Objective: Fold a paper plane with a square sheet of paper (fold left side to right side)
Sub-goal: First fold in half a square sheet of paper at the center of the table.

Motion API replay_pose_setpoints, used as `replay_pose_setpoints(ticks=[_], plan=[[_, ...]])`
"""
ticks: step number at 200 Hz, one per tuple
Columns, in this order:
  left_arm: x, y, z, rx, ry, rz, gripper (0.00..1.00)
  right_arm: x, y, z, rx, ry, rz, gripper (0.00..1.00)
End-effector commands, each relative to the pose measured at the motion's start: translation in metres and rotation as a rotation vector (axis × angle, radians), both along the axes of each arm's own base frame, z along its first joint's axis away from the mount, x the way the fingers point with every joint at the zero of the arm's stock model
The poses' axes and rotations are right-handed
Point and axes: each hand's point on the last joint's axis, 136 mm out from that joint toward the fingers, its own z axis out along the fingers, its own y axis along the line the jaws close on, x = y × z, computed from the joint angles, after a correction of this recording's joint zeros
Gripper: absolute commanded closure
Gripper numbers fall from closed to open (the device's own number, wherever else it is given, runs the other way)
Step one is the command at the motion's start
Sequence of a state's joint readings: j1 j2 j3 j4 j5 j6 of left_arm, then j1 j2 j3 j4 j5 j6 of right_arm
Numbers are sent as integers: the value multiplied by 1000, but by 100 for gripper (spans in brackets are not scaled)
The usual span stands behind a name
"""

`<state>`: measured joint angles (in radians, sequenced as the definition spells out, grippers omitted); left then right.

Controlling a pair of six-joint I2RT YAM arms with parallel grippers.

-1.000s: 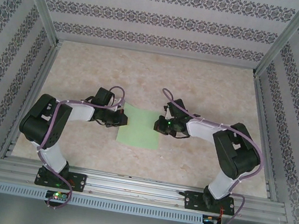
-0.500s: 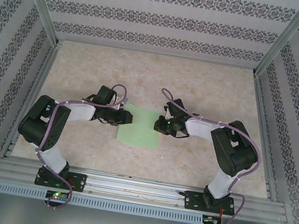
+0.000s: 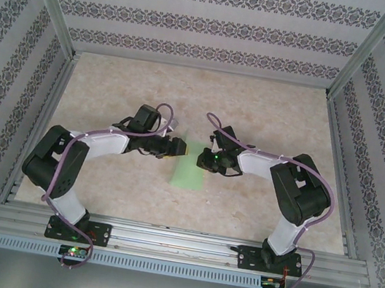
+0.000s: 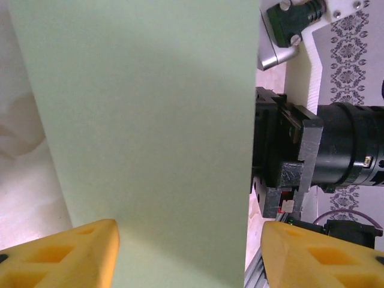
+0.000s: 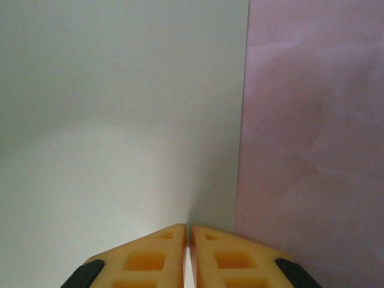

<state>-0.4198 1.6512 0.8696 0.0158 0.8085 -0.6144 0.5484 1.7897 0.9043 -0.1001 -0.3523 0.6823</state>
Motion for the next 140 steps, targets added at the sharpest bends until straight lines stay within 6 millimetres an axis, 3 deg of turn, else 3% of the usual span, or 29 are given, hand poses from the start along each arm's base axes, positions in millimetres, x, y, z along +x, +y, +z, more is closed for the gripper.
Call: replay_pose_setpoints(ticks=[1,52,111,140], plan=[[4,-14,1,-25,0,-19,35,-14,-7,-20,-64,46,5,84],[9,-17,-16,-2,19,-7,40,-9,4,-6,18,9,3,89],[13,-12,-30,40,30,22,71,-2,10,13,67,-42,-5,93],[17,-11,-34,53,30,45,79,1,4,24,67,-74,-27,89]])
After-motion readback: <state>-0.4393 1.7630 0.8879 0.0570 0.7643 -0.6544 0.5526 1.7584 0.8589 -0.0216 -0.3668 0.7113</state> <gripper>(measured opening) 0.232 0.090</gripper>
